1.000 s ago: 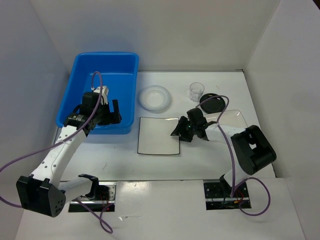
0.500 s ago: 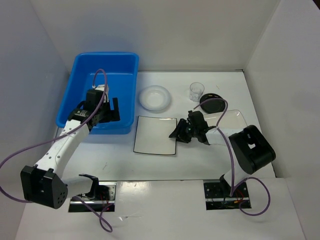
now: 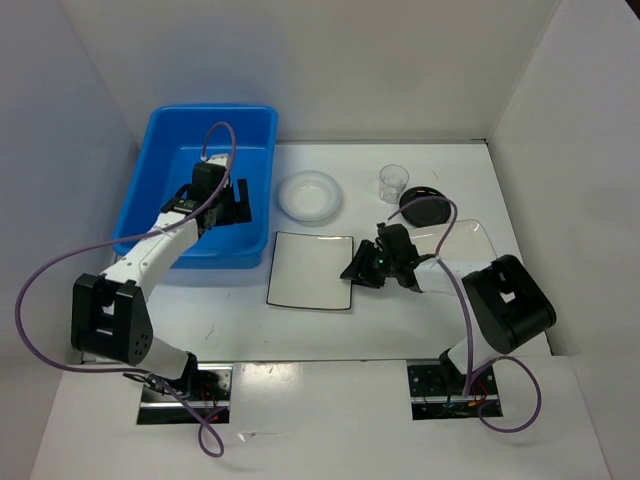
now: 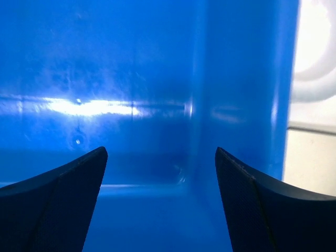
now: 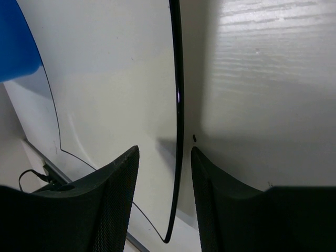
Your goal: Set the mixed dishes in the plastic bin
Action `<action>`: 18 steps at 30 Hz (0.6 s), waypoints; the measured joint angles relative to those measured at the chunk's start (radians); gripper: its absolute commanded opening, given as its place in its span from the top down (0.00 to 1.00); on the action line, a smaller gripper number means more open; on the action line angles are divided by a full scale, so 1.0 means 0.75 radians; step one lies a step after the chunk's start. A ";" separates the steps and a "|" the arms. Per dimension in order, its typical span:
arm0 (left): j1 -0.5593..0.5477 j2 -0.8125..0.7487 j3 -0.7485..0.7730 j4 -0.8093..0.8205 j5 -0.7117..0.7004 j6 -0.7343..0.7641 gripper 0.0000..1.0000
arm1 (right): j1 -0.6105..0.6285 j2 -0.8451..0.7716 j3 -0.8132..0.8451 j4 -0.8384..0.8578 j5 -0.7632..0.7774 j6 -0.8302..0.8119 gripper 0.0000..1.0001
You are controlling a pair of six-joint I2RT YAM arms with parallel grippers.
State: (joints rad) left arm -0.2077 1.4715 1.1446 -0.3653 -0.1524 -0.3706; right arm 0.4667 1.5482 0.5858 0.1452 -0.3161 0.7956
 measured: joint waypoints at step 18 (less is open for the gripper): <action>0.003 0.102 -0.180 0.130 0.305 -0.003 0.09 | -0.009 -0.037 -0.096 0.106 -0.086 -0.039 0.50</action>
State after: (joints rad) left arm -0.2054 1.5478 1.0096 -0.2676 0.0765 -0.3725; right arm 0.4603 1.5208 0.5140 0.2249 -0.3805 0.7662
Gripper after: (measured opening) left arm 0.910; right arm 0.503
